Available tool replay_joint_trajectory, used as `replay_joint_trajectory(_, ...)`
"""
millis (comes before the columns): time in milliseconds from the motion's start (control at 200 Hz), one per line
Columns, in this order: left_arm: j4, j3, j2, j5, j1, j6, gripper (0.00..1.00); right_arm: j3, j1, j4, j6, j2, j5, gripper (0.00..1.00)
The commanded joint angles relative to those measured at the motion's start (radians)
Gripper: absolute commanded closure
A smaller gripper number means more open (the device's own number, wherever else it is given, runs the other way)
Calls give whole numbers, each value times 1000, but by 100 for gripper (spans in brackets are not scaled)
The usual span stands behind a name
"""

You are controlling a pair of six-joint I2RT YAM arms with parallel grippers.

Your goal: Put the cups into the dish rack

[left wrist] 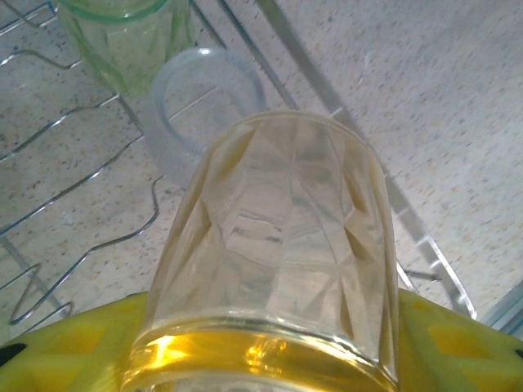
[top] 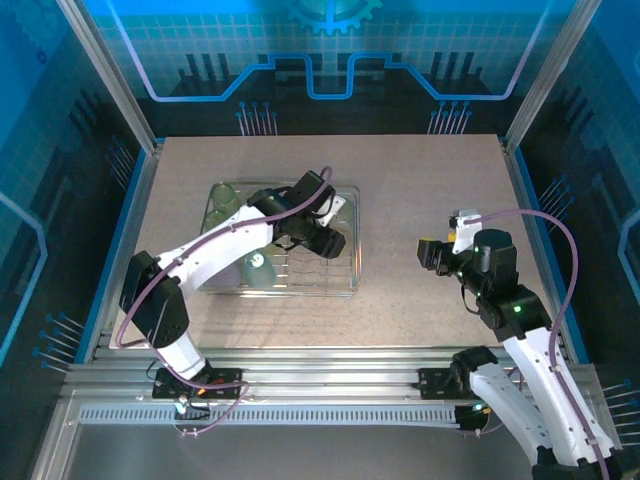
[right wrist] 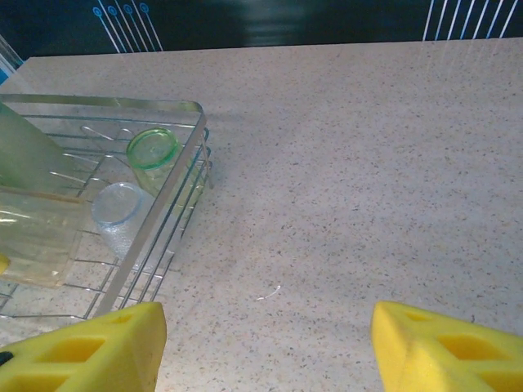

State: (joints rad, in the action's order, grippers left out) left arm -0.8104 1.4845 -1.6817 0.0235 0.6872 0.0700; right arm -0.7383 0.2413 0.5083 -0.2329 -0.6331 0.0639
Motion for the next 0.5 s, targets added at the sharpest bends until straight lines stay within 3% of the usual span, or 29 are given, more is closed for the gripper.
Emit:
replay_joint_trajectory(0,-101,61,-29,-45,2,-134,95,23,-16,-6,23,16,6,32)
replay_joint_trajectory(495,-368,314,-284,-141,53,-125,92,52,-43,-20,23,26,-15,30)
